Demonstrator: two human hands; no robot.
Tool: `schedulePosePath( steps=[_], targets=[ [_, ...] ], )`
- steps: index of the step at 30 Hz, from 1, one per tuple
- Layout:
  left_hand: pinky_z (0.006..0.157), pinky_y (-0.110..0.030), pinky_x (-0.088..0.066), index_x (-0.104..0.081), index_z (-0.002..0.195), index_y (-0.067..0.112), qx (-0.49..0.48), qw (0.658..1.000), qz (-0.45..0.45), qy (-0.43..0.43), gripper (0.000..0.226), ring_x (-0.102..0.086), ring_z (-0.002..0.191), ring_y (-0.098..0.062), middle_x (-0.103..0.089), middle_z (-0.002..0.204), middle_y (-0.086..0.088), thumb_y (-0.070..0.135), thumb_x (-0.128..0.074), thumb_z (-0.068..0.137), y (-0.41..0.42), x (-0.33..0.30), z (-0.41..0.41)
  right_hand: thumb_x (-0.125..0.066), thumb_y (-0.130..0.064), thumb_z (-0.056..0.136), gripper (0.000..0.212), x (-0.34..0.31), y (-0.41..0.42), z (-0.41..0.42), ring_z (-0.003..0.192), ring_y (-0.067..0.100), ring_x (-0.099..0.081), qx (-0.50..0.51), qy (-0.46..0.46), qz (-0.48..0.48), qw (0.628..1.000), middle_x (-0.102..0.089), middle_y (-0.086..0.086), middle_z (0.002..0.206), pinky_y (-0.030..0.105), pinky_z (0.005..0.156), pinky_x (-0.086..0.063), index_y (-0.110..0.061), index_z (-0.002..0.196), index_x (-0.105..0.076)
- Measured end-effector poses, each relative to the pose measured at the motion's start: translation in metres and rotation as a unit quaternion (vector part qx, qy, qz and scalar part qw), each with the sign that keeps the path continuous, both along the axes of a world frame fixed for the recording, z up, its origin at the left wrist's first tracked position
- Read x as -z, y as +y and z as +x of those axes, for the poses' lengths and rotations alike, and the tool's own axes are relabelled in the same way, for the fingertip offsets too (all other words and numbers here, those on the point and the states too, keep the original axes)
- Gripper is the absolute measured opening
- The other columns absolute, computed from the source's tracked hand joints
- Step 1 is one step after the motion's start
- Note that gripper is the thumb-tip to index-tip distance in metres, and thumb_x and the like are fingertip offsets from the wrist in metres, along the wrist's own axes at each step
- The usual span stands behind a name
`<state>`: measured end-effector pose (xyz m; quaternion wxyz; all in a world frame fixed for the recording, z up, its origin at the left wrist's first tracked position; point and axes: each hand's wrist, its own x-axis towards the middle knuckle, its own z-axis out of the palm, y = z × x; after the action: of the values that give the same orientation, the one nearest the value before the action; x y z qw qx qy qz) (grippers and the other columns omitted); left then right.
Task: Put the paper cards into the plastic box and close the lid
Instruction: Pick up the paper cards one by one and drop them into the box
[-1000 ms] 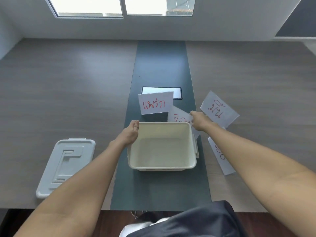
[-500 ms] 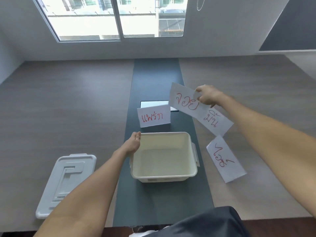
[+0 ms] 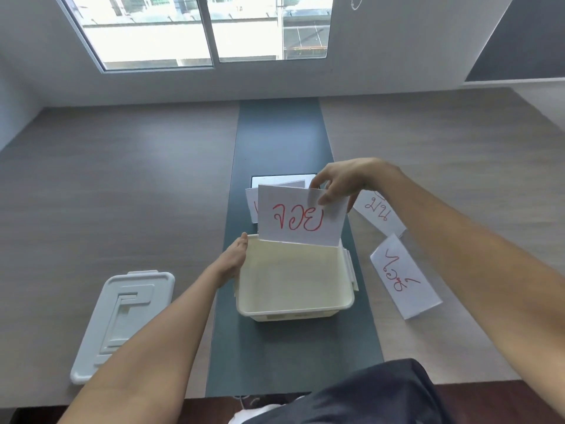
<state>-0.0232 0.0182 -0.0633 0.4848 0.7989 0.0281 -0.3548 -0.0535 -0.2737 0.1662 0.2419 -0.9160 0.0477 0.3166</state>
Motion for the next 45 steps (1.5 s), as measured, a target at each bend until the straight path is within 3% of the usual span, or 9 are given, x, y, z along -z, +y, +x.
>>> schedulePosePath(
  steps=[7,11,19,26,31,35,38,42,45],
  targets=[
    [0.104,-0.053,-0.05,-0.048,0.142,0.029,0.002,0.999,-0.034,0.04,0.068,-0.065,0.12,-0.027,-0.065,0.131,-0.006,0.072,-0.024,0.095,-0.007,-0.024,-0.009,-0.074,-0.012,0.088,0.033,0.034,0.016,-0.01,0.097,0.028,-0.073,-0.037,0.088,0.033,0.995,-0.068,-0.007,0.096,0.036,0.077,-0.064,-0.023,0.118,-0.069],
    [0.098,-0.047,-0.053,-0.049,0.13,0.024,-0.001,0.998,-0.038,0.047,0.056,-0.066,0.113,-0.027,-0.067,0.121,-0.01,0.061,-0.019,0.101,-0.013,-0.033,-0.013,-0.076,-0.014,0.086,0.045,0.069,0.026,-0.017,0.1,0.028,-0.074,-0.057,0.119,0.033,0.991,-0.071,0.003,0.111,0.039,0.087,-0.062,-0.016,0.13,-0.067],
    [0.114,-0.052,-0.04,-0.049,0.135,0.021,-0.022,1.0,-0.023,0.001,0.08,-0.054,0.131,-0.024,-0.057,0.138,-0.005,0.079,-0.022,0.086,-0.009,-0.01,-0.003,-0.078,-0.021,0.085,0.038,0.132,0.037,-0.052,0.1,0.022,-0.073,-0.067,0.171,0.061,0.981,-0.075,0.0,0.114,0.027,0.083,-0.059,-0.021,0.123,-0.073],
    [0.116,-0.05,-0.037,-0.048,0.132,0.018,-0.021,0.999,-0.012,-0.023,0.062,-0.052,0.131,-0.025,-0.055,0.138,-0.007,0.061,-0.017,0.1,-0.019,-0.022,-0.005,-0.077,-0.033,0.086,0.044,0.144,0.038,-0.064,0.105,0.018,-0.074,-0.031,0.219,0.152,0.963,-0.077,0.009,0.112,0.034,0.094,-0.058,-0.007,0.121,-0.072],
    [0.117,-0.047,-0.036,-0.048,0.124,0.023,-0.023,0.999,-0.021,-0.026,0.048,-0.051,0.129,-0.022,-0.055,0.137,-0.004,0.056,-0.019,0.104,-0.022,-0.027,-0.007,-0.069,-0.037,0.092,0.039,0.136,0.024,-0.05,0.097,0.015,-0.076,0.015,0.056,0.216,0.975,-0.079,0.006,0.106,0.032,0.092,-0.059,-0.007,0.118,-0.073],
    [0.115,-0.052,-0.039,-0.05,0.13,0.022,-0.028,0.999,-0.024,-0.027,0.062,-0.054,0.129,-0.025,-0.059,0.135,-0.005,0.066,-0.022,0.097,-0.02,-0.016,-0.004,-0.067,-0.031,0.095,0.033,0.123,0.008,-0.042,0.089,0.017,-0.077,0.114,-0.1,0.288,0.946,-0.079,0.007,0.099,0.03,0.085,-0.061,-0.004,0.113,-0.074],
    [0.113,-0.054,-0.041,-0.051,0.133,0.022,-0.025,0.999,-0.019,-0.019,0.071,-0.056,0.127,-0.026,-0.06,0.134,-0.006,0.074,-0.024,0.092,-0.02,-0.011,0.0,-0.066,-0.031,0.095,0.028,0.121,-0.003,-0.04,0.085,0.011,-0.076,0.198,-0.21,0.238,0.928,-0.08,0.001,0.094,0.033,0.088,-0.06,-0.009,0.106,-0.077],
    [0.11,-0.054,-0.044,-0.057,0.125,0.029,-0.021,0.999,-0.01,-0.034,0.105,-0.06,0.122,-0.024,-0.065,0.128,-0.002,0.102,-0.029,0.056,-0.022,0.011,0.014,-0.06,-0.029,0.095,0.024,0.133,-0.028,-0.043,0.091,0.017,-0.073,0.318,-0.316,0.128,0.884,-0.08,0.0,0.091,0.036,0.088,-0.057,-0.012,0.097,-0.078],
    [0.111,-0.053,-0.042,-0.055,0.129,0.025,0.001,1.0,-0.004,-0.03,0.08,-0.058,0.124,-0.025,-0.063,0.131,-0.003,0.085,-0.027,0.083,-0.041,-0.007,0.008,-0.054,-0.02,0.096,0.024,0.142,-0.048,-0.057,0.104,0.029,-0.066,0.336,-0.328,0.016,0.883,-0.074,0.01,0.107,0.035,0.085,-0.052,-0.011,0.105,-0.074]
  ],
)
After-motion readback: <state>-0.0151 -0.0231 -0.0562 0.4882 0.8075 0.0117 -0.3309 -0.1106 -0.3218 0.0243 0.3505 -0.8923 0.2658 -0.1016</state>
